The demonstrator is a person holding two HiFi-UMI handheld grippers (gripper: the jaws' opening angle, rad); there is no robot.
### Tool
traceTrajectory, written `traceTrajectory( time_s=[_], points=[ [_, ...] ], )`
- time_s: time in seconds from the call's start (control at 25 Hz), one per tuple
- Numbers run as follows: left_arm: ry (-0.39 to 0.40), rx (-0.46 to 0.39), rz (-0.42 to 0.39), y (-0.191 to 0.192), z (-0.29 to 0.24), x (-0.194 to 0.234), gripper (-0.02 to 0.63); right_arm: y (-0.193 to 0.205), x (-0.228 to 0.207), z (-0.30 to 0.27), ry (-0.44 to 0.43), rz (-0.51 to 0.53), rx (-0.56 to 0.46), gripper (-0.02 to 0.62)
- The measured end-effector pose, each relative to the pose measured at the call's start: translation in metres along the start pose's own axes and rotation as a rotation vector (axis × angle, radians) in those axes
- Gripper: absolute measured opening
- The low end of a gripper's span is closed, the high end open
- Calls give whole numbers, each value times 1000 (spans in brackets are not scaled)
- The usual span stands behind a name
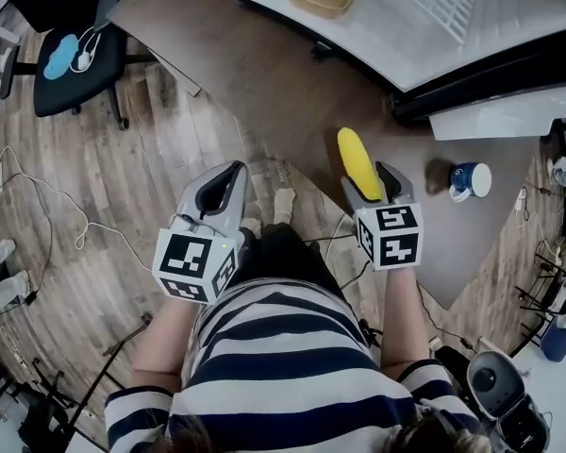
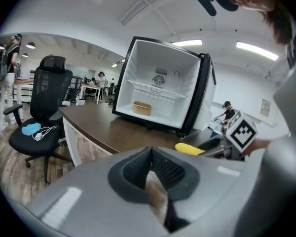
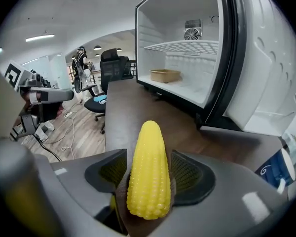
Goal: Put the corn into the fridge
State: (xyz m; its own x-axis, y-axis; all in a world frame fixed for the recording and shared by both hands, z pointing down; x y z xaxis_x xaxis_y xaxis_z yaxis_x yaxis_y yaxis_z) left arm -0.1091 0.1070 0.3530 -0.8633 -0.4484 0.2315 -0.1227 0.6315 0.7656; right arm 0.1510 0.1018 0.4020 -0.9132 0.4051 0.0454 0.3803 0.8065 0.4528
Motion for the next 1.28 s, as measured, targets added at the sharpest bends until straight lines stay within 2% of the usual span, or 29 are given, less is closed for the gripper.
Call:
traceTrajectory(
  time_s=[0.24, 0.48, 0.8, 1.28],
  points=[
    [29, 34, -1, -7, -31, -6, 0, -3, -5, -19, -35, -9, 53, 279],
    [56, 64, -2, -10, -53, -8, 0, -2, -8, -29, -34, -1, 95, 281],
    [59, 83, 1, -9, -65, -11, 0, -2, -10, -31, -64, -6, 94, 259],
    [13, 66, 14, -11, -58, -9, 0, -12, 4, -22, -122, 72, 49, 258]
  ],
)
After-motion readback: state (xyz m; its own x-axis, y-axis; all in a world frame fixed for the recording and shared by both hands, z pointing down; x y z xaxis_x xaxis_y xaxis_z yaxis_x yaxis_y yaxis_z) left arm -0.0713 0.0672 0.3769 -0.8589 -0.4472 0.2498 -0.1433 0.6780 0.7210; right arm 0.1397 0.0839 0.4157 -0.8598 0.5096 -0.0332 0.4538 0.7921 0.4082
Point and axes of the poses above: the fingertips, and each gripper's own axes: z backward along the fingers, x to its left, y out of its underside, the point moved 7 cm from there along z, backward along the fingers, and after that the axes turned 11 degrees about x, right-handed, at the moved point
